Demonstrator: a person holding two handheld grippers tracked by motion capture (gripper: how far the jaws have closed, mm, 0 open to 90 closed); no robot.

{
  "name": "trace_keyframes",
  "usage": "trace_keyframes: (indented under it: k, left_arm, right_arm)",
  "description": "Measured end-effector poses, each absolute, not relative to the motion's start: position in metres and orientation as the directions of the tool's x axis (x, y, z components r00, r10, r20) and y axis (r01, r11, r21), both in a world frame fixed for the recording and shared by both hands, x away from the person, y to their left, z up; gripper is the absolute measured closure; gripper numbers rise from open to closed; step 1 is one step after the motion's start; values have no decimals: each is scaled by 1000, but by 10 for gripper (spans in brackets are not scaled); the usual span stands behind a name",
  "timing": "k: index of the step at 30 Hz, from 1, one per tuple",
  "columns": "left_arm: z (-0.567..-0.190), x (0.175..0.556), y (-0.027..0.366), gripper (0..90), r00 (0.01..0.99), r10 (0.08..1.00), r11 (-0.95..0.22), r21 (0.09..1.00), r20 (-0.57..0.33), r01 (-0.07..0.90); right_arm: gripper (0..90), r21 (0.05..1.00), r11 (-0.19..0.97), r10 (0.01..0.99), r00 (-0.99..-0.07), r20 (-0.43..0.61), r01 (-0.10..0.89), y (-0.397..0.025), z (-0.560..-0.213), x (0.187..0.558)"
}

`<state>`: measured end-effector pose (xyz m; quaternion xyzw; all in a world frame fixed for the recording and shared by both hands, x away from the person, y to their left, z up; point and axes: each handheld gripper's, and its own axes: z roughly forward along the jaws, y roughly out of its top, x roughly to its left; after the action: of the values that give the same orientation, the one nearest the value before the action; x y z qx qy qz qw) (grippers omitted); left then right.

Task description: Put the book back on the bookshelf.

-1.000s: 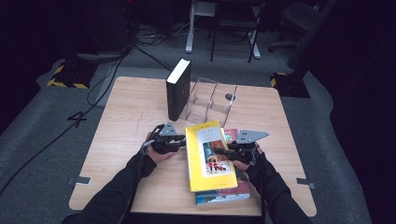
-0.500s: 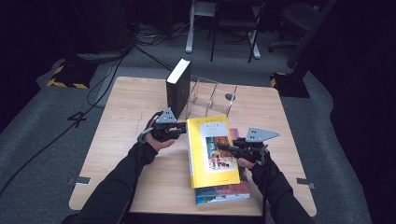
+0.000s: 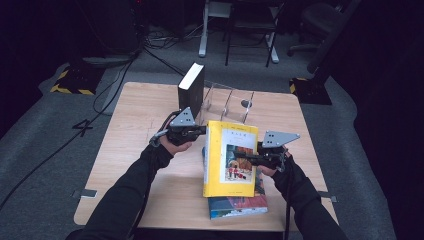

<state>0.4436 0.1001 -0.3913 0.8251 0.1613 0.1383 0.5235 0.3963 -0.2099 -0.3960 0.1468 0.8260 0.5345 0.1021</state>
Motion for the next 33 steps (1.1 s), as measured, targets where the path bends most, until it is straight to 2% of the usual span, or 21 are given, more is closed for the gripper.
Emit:
trace_keyframes:
  k: [8,17,23,33]
  left_arm:
    - [-367,440,102,898,901,418,-410,909,119,70]
    - [-347,419,101,898,891,413,-410,912,189,-3]
    - [-345,401,102,893,891,408,-401,916,201,-24]
    - [-360,378,105,796,893,412,-411,912,180,6]
  right_arm:
    - [839,924,373,384,-920,-79,77,-207,-387,393]
    - [877,936,350,435,-878,-199,-39,-206,-382,376]
    - [880,938,335,428,-872,-238,-92,-209,-384,357]
    - [880,940,319,429,-865,-259,-123,-215,-387,342]
